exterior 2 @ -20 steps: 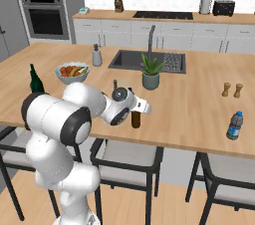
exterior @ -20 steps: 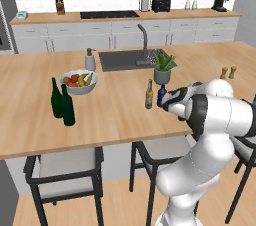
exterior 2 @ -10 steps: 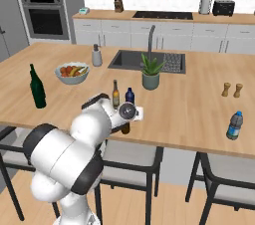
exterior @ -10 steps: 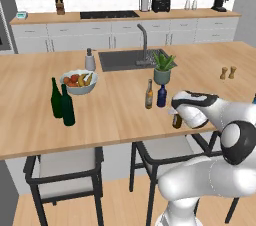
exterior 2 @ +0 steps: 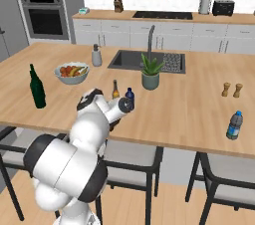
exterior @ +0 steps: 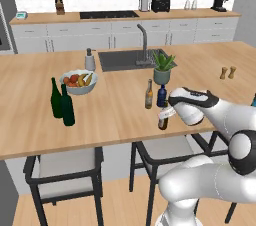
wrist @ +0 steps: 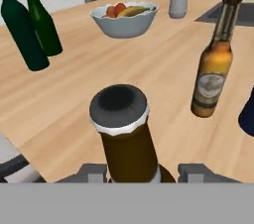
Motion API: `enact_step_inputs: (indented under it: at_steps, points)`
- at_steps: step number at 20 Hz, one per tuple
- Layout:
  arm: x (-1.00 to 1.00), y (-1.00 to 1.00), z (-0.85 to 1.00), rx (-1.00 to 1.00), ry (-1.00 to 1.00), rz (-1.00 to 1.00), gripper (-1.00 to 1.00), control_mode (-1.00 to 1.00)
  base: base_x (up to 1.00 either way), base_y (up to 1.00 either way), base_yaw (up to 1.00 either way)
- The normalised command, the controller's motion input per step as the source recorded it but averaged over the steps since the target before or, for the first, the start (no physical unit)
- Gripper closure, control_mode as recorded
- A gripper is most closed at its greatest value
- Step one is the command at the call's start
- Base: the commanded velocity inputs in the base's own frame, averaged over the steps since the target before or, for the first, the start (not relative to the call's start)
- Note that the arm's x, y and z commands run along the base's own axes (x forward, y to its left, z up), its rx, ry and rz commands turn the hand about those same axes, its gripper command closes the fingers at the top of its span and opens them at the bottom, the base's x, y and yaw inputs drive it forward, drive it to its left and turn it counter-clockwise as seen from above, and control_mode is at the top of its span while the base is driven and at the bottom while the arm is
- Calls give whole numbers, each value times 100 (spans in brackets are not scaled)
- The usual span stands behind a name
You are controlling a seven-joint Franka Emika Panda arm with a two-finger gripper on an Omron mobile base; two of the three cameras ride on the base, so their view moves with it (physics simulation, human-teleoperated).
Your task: Move the plastic bottles in the middle to the plastics group, and the glass bottles in the middle to the glass group.
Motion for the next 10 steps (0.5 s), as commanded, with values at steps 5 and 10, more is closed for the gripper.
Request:
enact_step_inputs:
  at_steps: [5, 10]
  points:
    - [4, 74, 25, 0, 6, 23, 100, -100, 0, 0, 0]
    - [22, 72, 6, 0, -3, 13, 100, -100, 0, 0, 0]
